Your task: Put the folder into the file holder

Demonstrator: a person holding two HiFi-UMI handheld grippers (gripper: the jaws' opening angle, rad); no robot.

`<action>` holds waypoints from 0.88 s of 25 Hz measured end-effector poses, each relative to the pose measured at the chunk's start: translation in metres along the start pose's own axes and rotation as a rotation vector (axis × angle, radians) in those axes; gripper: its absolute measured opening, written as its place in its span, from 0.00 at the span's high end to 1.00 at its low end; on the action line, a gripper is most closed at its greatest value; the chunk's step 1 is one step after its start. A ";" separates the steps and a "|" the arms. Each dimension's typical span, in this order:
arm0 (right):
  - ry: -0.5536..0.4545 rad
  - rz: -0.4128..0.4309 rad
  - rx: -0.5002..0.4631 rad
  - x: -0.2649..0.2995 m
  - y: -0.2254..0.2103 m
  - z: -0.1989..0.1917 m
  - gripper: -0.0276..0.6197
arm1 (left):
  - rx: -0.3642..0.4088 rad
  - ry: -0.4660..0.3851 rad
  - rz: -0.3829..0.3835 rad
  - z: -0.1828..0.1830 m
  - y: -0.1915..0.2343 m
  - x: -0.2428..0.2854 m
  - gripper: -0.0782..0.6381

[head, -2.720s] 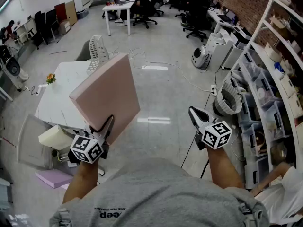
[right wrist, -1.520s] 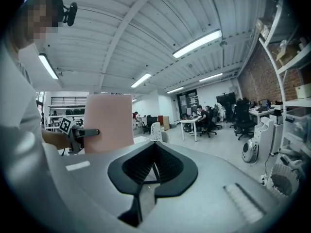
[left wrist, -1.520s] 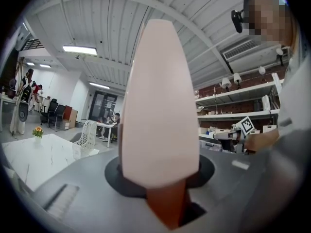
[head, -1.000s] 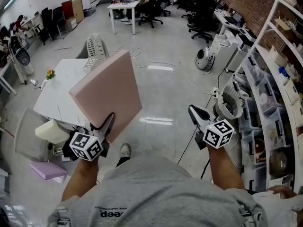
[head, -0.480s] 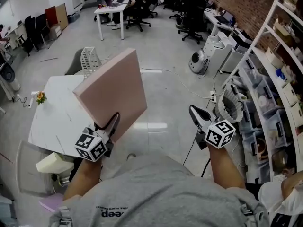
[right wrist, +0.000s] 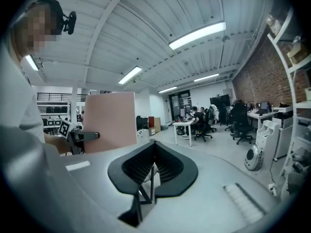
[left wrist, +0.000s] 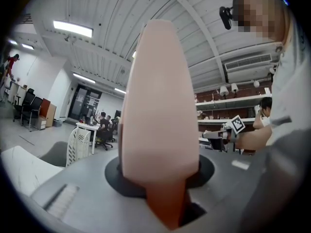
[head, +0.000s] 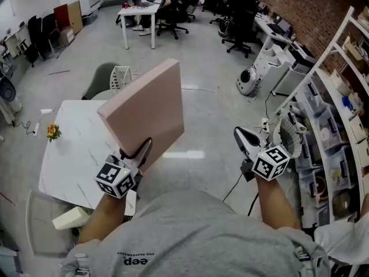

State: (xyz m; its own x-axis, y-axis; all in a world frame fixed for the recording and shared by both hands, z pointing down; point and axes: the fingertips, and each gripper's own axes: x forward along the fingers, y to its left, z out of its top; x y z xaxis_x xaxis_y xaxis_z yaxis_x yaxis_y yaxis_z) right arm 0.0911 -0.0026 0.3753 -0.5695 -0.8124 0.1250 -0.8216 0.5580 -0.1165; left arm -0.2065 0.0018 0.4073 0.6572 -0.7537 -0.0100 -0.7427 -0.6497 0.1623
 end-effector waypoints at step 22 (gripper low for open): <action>0.029 0.083 0.086 0.069 -0.186 -0.017 0.95 | -0.021 0.029 0.114 -0.010 0.029 0.171 0.60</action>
State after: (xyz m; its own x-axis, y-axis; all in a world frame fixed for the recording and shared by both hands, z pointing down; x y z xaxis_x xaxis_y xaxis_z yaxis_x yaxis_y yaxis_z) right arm 0.2040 -0.1600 0.4224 -0.6372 -0.7581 0.1392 -0.7669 0.6057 -0.2120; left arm -0.1139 -0.1451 0.4205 0.5723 -0.8192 0.0383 -0.8101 -0.5575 0.1814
